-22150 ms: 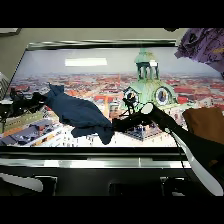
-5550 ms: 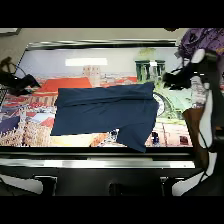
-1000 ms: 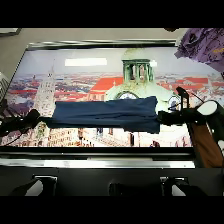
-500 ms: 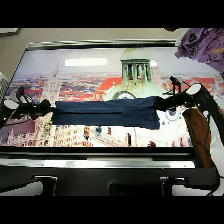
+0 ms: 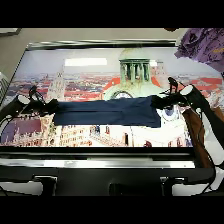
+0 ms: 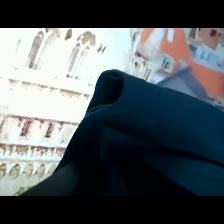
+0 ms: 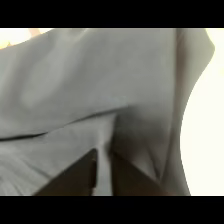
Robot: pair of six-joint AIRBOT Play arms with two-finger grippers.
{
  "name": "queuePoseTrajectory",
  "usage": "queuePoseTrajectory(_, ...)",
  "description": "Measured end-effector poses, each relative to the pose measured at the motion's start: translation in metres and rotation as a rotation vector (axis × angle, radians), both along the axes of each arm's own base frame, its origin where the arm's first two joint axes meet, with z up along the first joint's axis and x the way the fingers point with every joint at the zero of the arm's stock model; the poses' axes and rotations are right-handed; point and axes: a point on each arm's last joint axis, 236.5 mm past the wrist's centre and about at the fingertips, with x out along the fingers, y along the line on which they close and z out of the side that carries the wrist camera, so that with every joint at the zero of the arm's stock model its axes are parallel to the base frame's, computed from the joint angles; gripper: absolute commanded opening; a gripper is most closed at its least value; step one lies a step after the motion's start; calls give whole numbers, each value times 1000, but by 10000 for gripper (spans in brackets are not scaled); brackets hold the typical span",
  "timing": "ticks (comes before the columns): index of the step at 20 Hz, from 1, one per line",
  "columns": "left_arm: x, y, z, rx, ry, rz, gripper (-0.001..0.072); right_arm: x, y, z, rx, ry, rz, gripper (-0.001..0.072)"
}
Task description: Fold the clothes and pants, and hang the long-sleeved shirts on hangers.
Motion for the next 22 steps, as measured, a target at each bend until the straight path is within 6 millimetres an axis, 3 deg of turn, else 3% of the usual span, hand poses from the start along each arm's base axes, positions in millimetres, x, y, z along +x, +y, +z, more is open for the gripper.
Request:
queuePoseTrajectory(1,3,-1,3,-10,-6,6,612,2,1,2,8,1,-11,394)
queuePoseTrajectory(3,6,3,10,0,-13,-2,623,7,4,15,28,3,-15,412)
queuePoseTrajectory(5,13,12,30,13,-42,-6,632,15,2,37,20,-9,-5,490)
queuePoseTrajectory(6,15,14,41,13,-52,-12,695,18,-4,48,5,-17,-3,504)
queuePoseTrajectory(9,20,28,79,46,-100,-23,694,23,-35,62,14,-4,-52,587)
queuePoseTrajectory(12,21,32,107,65,-138,-34,694,12,-61,50,104,75,-65,603)
queuePoseTrajectory(14,19,33,117,71,-149,-39,693,3,-67,36,173,126,-49,603)
queuePoseTrajectory(22,17,33,127,67,-151,-28,693,-6,-36,-16,362,222,52,603)
